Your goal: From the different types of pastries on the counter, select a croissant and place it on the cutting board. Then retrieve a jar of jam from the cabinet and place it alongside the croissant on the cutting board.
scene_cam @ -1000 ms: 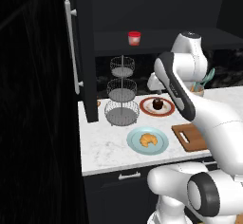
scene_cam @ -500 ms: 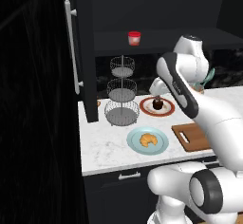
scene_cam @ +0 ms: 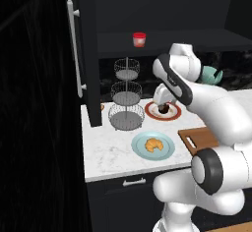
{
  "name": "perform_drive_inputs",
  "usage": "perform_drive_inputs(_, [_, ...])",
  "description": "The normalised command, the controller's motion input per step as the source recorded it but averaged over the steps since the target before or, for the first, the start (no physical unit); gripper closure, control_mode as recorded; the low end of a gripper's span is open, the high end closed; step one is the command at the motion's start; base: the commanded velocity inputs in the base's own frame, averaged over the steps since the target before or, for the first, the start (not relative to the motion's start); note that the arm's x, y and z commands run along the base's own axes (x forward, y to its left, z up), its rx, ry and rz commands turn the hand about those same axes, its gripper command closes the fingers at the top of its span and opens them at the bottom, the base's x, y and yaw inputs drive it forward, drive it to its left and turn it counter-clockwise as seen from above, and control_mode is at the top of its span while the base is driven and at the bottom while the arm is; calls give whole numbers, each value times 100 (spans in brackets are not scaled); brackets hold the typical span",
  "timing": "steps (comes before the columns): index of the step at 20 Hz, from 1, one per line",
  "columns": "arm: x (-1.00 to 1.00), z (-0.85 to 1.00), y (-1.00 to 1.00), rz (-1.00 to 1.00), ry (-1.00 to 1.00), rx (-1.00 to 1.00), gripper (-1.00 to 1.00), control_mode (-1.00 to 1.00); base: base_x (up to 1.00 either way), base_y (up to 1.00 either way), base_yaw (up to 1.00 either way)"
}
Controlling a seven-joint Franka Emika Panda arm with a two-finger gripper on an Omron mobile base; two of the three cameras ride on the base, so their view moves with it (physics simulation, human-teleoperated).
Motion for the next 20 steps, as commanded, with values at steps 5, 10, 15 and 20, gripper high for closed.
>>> perform_drive_inputs(5, [0,-11,0,17,5,-2,-100,-100,0,0,0])
perform_drive_inputs(10, [-3,-17,0,11,-18,0,-100,-100,0,0,0])
perform_drive_inputs(15, [0,-3,0,7,-20,0,-100,-100,0,0,0])
perform_drive_inputs(20, [1,-13,0,5,-11,0,-100,-100,0,0,0])
